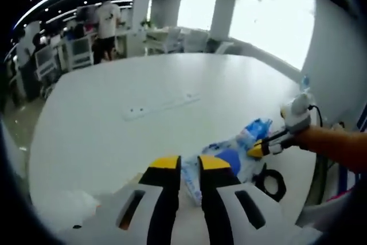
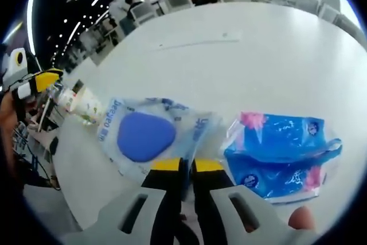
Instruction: Arrange the tabletop items into an orderly group along one side of the table until the central work area is clear of visible clutter.
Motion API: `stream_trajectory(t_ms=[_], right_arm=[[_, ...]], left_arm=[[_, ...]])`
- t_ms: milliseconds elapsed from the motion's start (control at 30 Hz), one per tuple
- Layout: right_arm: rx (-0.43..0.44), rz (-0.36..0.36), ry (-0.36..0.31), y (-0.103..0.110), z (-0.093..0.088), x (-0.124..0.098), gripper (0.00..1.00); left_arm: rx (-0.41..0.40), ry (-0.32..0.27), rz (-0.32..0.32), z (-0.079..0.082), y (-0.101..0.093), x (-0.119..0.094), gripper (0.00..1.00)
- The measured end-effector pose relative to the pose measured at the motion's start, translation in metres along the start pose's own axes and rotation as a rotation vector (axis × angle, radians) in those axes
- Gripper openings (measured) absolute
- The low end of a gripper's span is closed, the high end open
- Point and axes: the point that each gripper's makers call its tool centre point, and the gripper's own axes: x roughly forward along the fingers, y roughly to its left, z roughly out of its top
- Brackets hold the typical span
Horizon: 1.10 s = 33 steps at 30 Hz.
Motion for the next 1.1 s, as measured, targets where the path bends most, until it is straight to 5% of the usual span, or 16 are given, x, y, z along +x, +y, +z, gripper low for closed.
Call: stream_trajectory(t_ms=[500, 1100], right_arm=[[-0.009, 0.001, -0.006, 0.004, 0.002, -0.002, 0.1], [-0.053, 0.012, -0.018, 0.014, 0.006, -0.002, 0.19]], left_arm=[[-0.021, -0.123, 0.019, 0.008, 0.011, -0.064, 0.09], [-0.051, -0.136, 0.044, -0.008, 0.026, -0.087, 0.1]])
